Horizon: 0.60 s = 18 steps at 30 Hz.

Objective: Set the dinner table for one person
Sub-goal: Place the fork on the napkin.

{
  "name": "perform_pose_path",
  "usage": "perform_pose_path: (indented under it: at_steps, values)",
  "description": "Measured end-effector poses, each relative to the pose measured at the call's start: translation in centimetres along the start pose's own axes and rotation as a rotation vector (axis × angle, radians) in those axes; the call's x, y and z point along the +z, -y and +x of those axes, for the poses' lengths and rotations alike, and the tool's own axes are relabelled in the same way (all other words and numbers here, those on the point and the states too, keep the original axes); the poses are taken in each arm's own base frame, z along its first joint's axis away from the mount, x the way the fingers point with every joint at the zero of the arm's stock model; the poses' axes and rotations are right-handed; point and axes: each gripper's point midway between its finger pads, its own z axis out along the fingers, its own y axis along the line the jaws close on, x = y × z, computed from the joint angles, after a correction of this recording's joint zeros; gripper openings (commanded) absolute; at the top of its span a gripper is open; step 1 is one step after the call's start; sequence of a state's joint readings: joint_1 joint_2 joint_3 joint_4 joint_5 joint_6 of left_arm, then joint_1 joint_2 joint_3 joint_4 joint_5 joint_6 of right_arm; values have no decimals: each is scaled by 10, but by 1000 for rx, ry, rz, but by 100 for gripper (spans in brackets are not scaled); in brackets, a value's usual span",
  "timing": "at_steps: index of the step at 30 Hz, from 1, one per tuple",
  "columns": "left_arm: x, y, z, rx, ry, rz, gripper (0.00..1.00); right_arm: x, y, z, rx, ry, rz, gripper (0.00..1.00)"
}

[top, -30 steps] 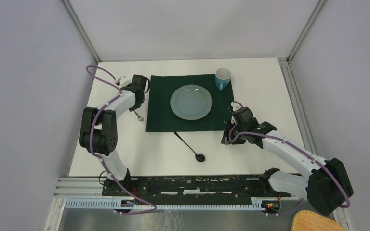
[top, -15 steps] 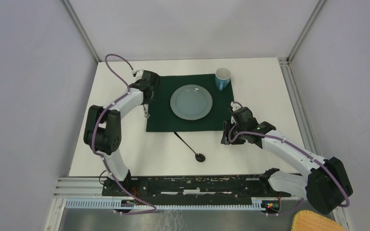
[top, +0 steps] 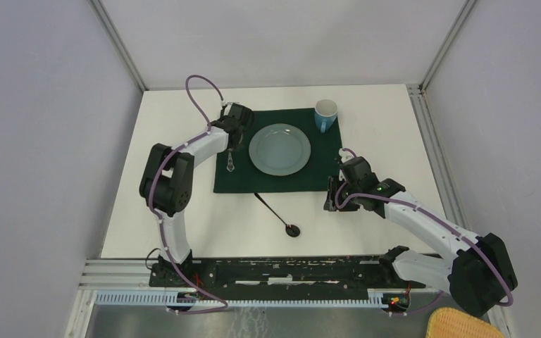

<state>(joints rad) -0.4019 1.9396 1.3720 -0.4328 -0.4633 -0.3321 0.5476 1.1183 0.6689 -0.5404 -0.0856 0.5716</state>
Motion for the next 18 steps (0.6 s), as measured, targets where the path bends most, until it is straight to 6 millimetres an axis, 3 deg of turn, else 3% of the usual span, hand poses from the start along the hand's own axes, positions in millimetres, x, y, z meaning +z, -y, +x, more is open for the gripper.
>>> perform_pose_path:
  at_steps: [18]
  values:
    - [2, 28, 12, 28, -8, 75, 2, 0, 2, 0, 9, 3, 12, 47]
